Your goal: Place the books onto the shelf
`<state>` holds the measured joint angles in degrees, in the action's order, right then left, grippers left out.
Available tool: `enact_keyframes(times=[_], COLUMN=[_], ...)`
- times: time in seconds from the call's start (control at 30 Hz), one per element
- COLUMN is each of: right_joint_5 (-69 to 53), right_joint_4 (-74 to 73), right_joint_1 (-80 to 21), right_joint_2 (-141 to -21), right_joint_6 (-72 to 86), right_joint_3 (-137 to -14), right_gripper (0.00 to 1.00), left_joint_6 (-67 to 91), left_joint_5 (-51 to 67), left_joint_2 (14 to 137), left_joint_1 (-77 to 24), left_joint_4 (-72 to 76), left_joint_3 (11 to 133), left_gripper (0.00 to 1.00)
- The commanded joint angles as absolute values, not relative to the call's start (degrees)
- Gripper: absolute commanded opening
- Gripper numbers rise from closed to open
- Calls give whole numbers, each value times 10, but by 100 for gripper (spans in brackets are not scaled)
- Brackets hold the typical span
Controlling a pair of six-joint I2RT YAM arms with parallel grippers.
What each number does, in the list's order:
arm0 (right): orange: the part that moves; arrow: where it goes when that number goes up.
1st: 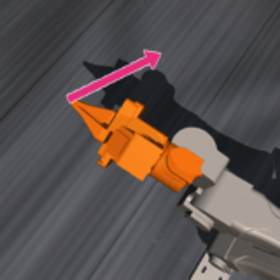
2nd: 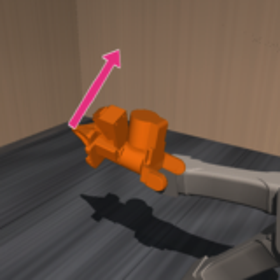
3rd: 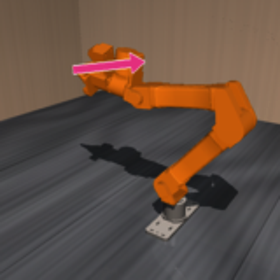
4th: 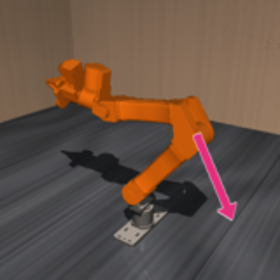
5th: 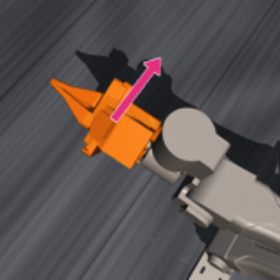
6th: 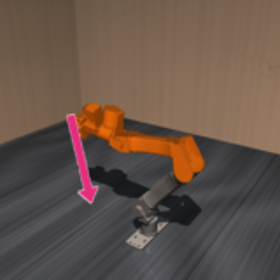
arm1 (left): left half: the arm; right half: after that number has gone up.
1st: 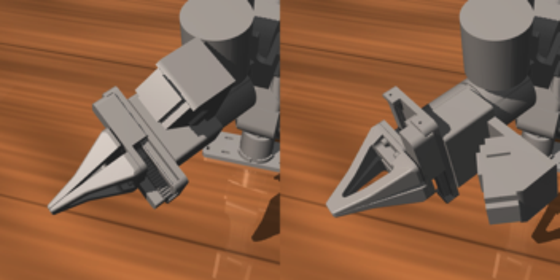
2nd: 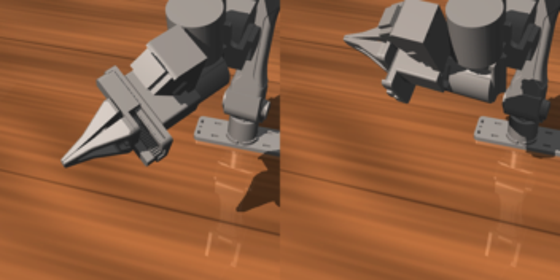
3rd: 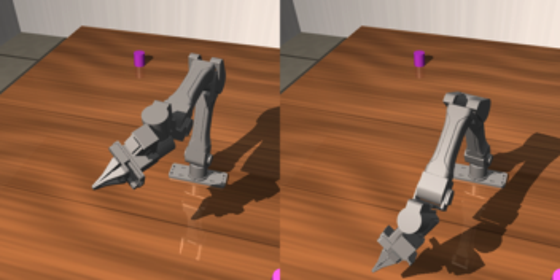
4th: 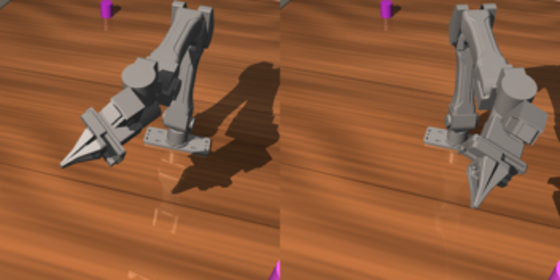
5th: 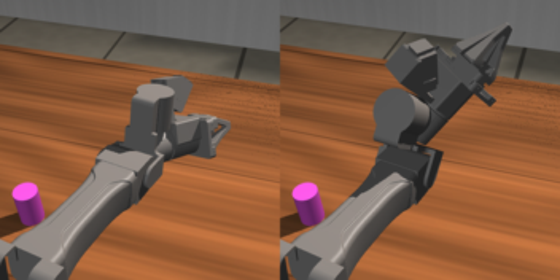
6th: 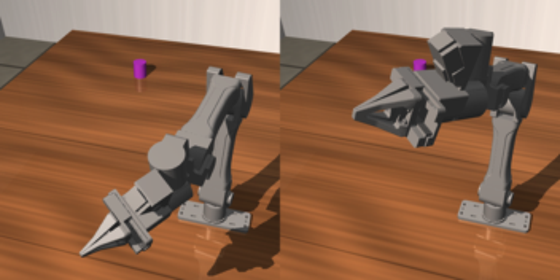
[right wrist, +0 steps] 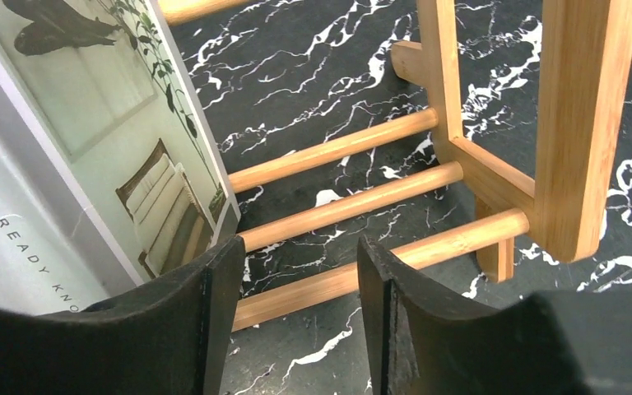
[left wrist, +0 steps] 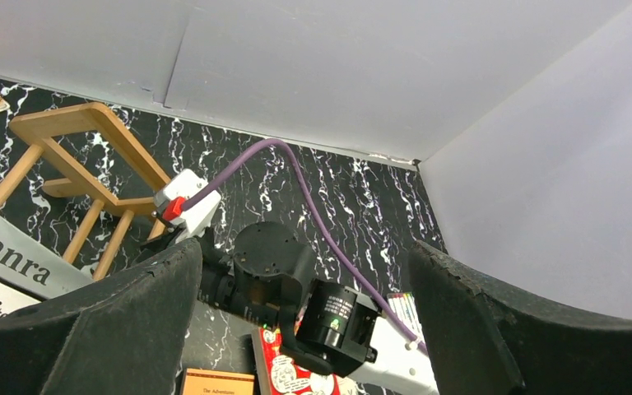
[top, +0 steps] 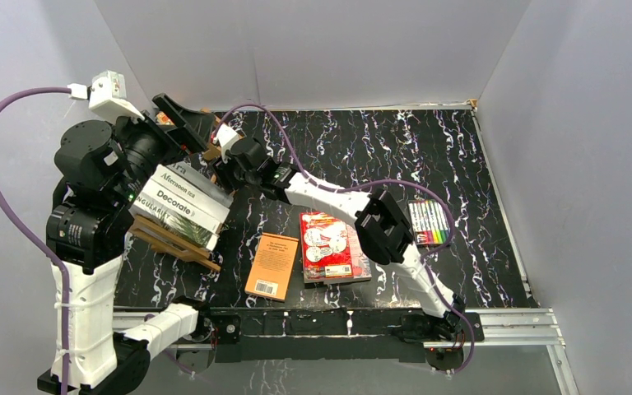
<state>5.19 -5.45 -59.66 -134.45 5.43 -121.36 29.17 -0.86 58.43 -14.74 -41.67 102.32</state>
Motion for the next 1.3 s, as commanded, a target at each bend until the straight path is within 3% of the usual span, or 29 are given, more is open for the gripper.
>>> enact_keyframes(times=[0.0,0.4,0.77,1.03,1.27], right_joint_5=[-38,122,72,65,115], right_joint_4=[-12,-52,-28,-65,-139], right_joint_1=[-600,-590,-550,-482,-452], right_joint_2=[-1303,-1264,-1071,-860,-735], right_joint_6=[46,77,140,205,303], right_joint_3=[-1209,-1213,-996,-723,-582], right_gripper=[64,66,70,74,81], left_joint_6=[288,287,268,248,269], left_joint_5=[0,0,-2,136,229], left_joint_2=[577,573,579,592,610], left_joint_1=[-146,-146,-147,-147,-147], left_joint_4=[-416,-423,-457,-453,-427], left_joint_3=[1018,1021,1019,997,946], left_gripper=[92,92,96,95,92])
